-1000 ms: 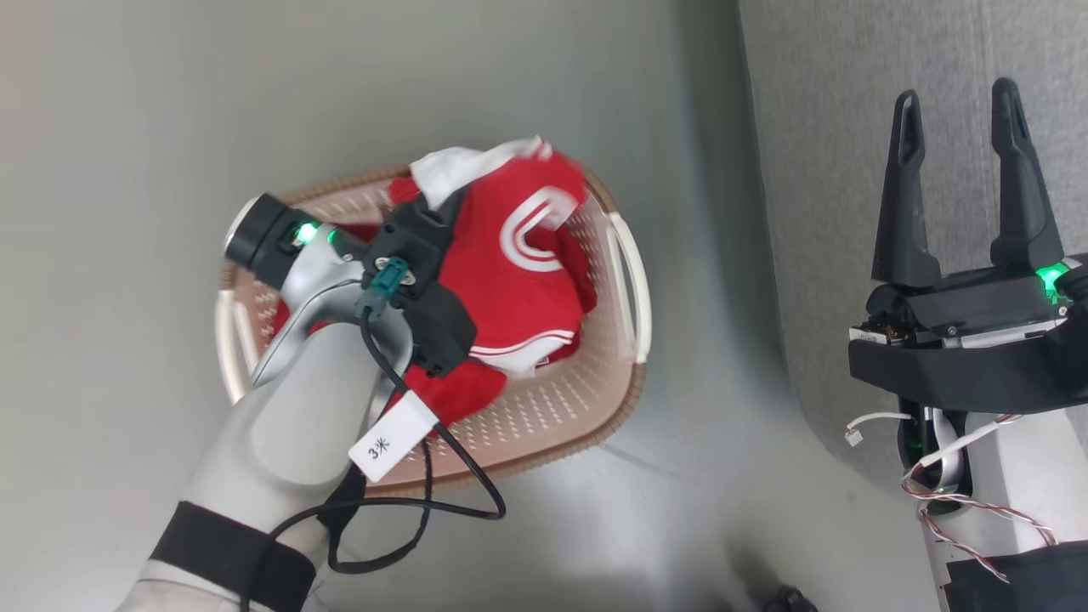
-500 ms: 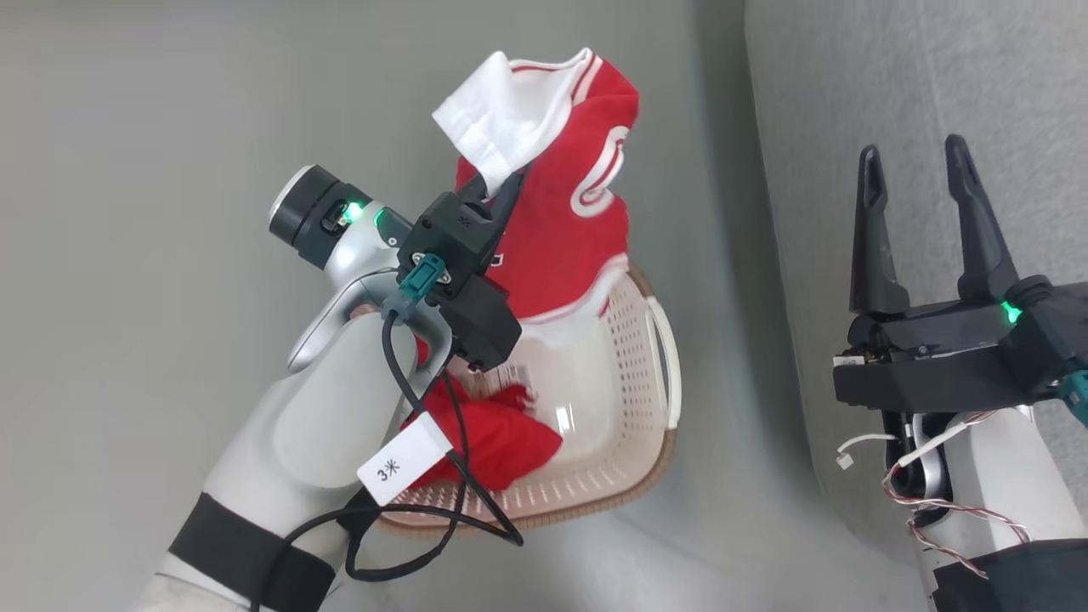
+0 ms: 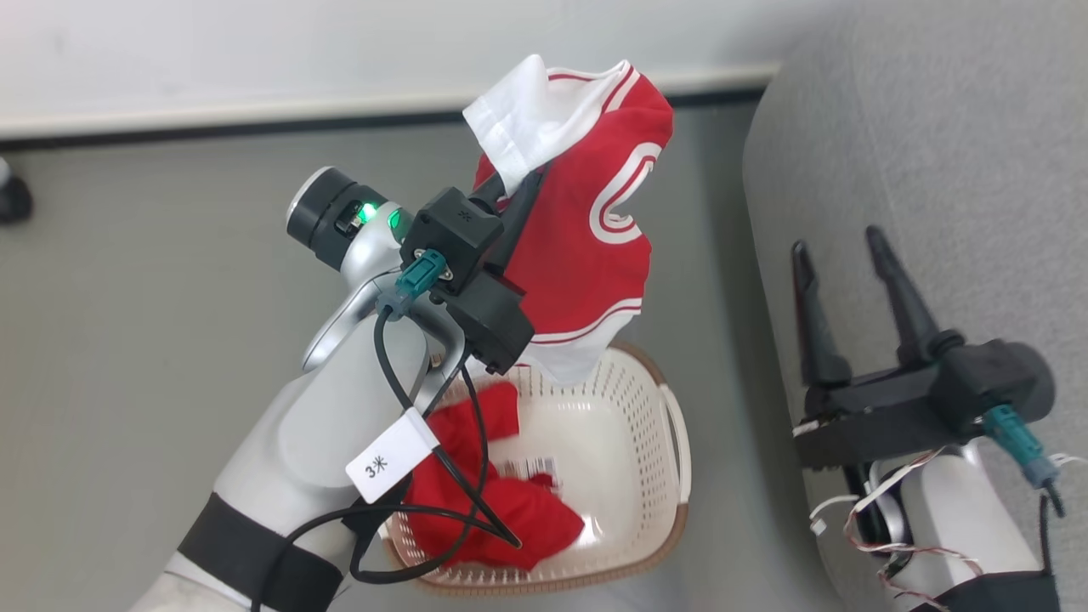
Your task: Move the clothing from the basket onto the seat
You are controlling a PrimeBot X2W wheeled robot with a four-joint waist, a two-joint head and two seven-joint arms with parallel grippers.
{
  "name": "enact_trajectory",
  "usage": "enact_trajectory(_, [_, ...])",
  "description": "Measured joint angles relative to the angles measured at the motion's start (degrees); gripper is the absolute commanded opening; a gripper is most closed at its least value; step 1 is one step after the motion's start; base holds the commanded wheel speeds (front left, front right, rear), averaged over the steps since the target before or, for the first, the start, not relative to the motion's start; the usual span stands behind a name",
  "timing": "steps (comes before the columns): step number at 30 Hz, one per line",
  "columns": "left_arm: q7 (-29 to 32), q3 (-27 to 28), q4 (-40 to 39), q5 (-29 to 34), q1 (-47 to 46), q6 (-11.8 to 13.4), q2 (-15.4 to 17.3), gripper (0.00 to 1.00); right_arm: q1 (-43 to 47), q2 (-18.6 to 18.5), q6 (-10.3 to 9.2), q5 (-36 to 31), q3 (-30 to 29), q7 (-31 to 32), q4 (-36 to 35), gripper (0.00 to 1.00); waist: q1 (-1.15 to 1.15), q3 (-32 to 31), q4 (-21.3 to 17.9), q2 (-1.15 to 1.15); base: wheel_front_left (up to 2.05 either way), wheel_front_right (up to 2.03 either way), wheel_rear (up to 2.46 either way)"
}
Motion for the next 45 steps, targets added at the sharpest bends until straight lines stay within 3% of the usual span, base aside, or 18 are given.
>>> enact_trajectory(19, [0.0, -4.5, 4.1, -7.2, 4.4, 0.0, 0.0, 0.00, 4.7, 0.8, 2.93, 0.0, 8.8, 0.0, 9.4, 1.00, 0.00, -16.5, 1.2, 0.00, 0.00, 0.00, 0.00])
enact_trajectory(27, [0.0, -8.1, 1.2, -9.5, 8.0, 0.3, 0.0, 0.00, 4.7, 0.9, 3.94, 0.0, 14.4, 0.0, 11.5, 1.00, 0.00, -22.2, 1.4, 0.00, 0.00, 0.00, 0.00])
enact_trajectory(34, [0.8, -10.4, -1.4, -10.6, 8.7, 1.1, 0.0, 0.00, 1.5, 0.8, 3.96, 0.6, 17.7, 0.0, 15.7, 1.00, 0.00, -24.2, 2.3, 0.00, 0.00, 0.00, 0.00])
enact_trajectory(45, [2.0, -13.2, -4.6, -11.8, 9.5, 2.1, 0.1, 0.00, -3.8, 0.2, 3.99, 7.2, 28.7, 0.0, 21.6, 1.00, 0.01, -24.2, 3.4, 0.01, 0.00, 0.00, 0.00])
